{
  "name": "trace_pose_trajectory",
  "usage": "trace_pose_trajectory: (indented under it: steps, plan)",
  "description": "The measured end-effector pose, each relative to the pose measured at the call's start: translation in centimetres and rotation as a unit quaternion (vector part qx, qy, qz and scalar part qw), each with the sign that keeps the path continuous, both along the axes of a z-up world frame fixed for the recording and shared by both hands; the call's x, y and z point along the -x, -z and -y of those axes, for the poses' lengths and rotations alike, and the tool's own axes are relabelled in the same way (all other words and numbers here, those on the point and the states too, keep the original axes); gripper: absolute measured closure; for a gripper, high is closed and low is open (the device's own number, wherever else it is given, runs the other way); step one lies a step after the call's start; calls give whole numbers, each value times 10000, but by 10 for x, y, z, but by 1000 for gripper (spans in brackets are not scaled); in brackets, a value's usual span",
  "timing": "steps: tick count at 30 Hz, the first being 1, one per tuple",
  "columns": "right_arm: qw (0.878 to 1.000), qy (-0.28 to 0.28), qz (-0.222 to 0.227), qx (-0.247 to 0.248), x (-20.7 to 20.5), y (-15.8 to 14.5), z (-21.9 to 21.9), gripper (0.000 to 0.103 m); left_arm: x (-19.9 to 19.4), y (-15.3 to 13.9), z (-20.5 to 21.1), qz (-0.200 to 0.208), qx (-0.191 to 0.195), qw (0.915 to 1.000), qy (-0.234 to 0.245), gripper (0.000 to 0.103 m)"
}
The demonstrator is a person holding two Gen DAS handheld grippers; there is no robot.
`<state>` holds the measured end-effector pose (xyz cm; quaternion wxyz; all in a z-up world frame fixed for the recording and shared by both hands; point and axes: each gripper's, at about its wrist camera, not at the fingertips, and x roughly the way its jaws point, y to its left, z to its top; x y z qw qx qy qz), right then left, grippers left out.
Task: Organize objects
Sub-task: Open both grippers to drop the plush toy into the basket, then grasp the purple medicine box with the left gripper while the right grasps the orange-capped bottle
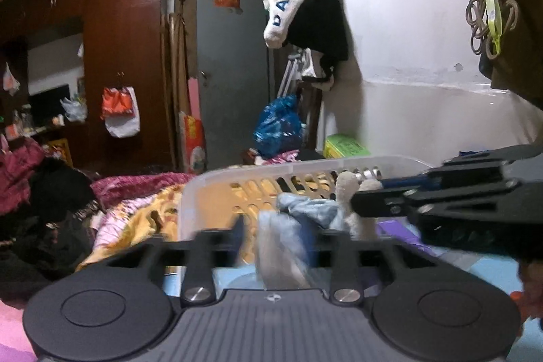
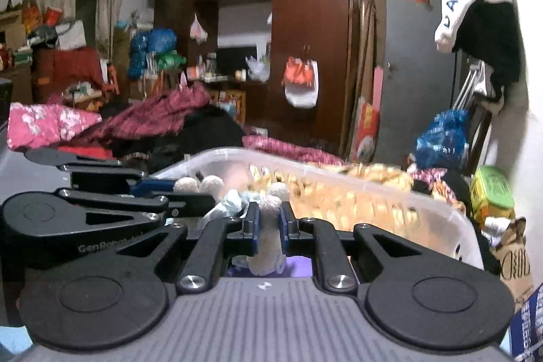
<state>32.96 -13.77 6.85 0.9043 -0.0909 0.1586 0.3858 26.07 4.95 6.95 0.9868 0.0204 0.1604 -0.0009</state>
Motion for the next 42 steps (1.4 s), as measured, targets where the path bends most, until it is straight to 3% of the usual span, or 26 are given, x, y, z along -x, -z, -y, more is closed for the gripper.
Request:
trace_pose_trajectory:
  steps: [1, 2, 3, 4, 5, 10, 15, 19, 24, 35, 37, 39, 42]
  plan:
    - [9999, 7, -35, -101, 1, -2, 5, 75, 6, -1, 0, 98, 1, 10000, -11, 31]
    - [9996, 37, -90, -249, 2, -5, 14, 52, 14, -3, -1, 198, -2, 9998, -33, 25]
    - [9992, 85, -131, -376, 5, -8, 22, 39, 23, -5, -1, 293, 19, 9996, -13, 22]
    - [9987, 96, -105, -495, 10, -11, 33, 10, 33, -6, -2, 353, 64, 9994, 15, 21]
    - [9979, 145, 40, -631, 17, -13, 44, 0, 45, -8, -3, 379, 112, 9992, 40, 18]
    - [9940, 287, 111, -1046, 48, -2, 112, 0, 105, 11, -11, 205, 246, 9994, 151, 14]
    - [9901, 494, -427, -1245, 63, 38, 162, 0, 137, 46, -14, -182, 421, 9985, 291, 14]
    - [9874, 482, -994, -1134, 55, 59, 166, 0, 125, 61, -11, -634, 316, 9971, 270, 14]
    - [9920, 254, -1076, -612, 48, 71, 141, 1, 120, 73, -11, -953, 255, 9947, 283, 14]
    - [9933, 181, -1099, -319, 60, 86, 132, 23, 124, 83, -9, -1078, 94, 9935, 346, 16]
    - [9930, 179, -1124, -300, 59, 88, 132, 31, 122, 84, -7, -1104, 77, 9931, 375, 20]
    - [9927, 163, -1164, -269, 59, 89, 132, 40, 121, 86, -7, -1130, 97, 9925, 448, 35]
    - [9930, 172, -1133, -274, 61, 90, 134, 50, 124, 86, -3, -1051, 14, 9935, 431, 36]
